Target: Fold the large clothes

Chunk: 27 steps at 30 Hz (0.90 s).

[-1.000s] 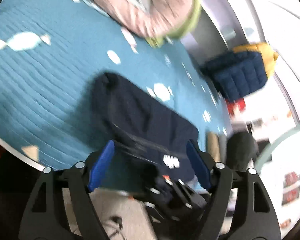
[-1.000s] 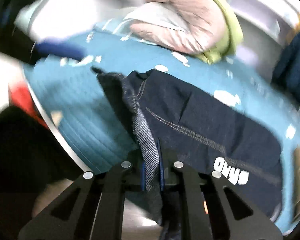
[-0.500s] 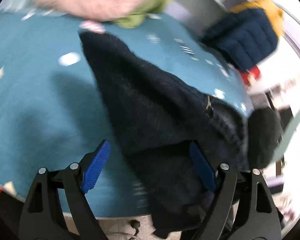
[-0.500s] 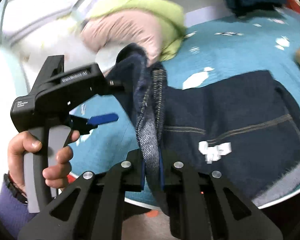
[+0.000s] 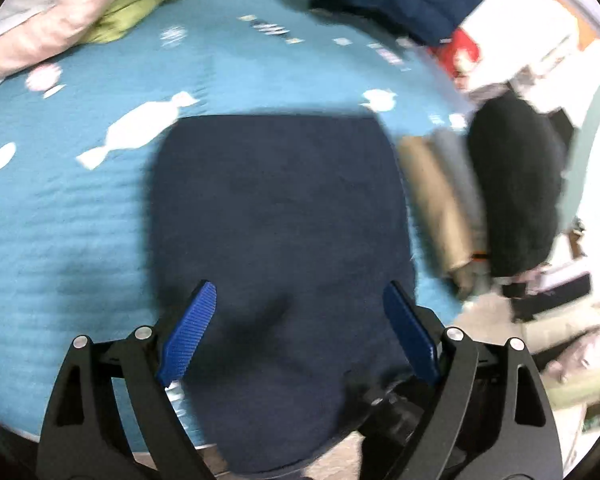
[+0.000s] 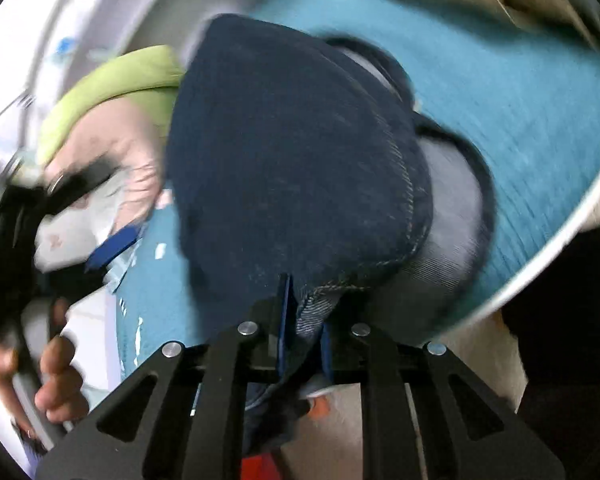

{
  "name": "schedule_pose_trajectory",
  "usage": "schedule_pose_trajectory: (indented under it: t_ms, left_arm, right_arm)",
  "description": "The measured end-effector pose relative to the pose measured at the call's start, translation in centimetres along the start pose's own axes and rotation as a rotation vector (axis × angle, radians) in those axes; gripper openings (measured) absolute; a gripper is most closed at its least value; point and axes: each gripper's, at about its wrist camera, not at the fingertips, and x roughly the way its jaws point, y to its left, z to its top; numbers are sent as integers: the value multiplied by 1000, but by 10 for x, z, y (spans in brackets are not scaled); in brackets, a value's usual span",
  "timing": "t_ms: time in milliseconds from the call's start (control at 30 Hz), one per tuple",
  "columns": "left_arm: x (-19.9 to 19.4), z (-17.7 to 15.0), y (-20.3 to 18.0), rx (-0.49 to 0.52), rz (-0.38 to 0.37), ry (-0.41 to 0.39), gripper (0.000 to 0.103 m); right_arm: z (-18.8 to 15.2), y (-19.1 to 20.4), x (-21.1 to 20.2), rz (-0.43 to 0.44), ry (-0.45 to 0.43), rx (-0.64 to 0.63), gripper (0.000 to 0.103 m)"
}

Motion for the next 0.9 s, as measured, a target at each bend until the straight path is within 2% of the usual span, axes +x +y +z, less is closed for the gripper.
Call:
schedule_pose_trajectory:
  t_ms: [67, 167, 233, 300, 467, 567, 633, 733, 833, 867, 900]
  left_arm:
    - [4, -6, 15, -18, 103, 8, 85]
    - [9, -19, 37, -30, 174, 21, 86]
    - [15, -24, 46, -31, 179, 47, 86]
    - [16, -35, 50, -38, 182, 64, 86]
    - [30, -60, 54, -57, 139, 107, 86]
    - [39, -69, 58, -72, 130, 116, 86]
    - [39, -72, 59, -73, 126, 113, 86]
    - [39, -75, 62, -71, 121, 113, 86]
    - [38, -76, 58, -42, 149, 109, 86]
    - [41, -75, 55, -31, 160, 111, 86]
    - [44, -75, 54, -26, 165, 116, 86]
  right_arm:
    - [-1, -13, 2, 18, 10, 68, 15]
    - [0, -5, -3, -1, 7, 32, 18]
    - [2, -2, -8, -15, 10, 23, 23]
    - [9, 6, -19, -60, -7, 22, 33]
    - [27, -5, -51, -116, -64, -10, 48]
    - [43, -6, -69, -154, -116, -47, 48]
    - [53, -3, -70, -123, -122, -65, 48]
    - [68, 12, -43, -75, -60, -104, 35]
    - [81, 7, -3, -104, 44, -87, 24]
    - [83, -4, 13, -174, 80, -67, 3]
    - [83, -17, 23, -206, 92, -35, 0]
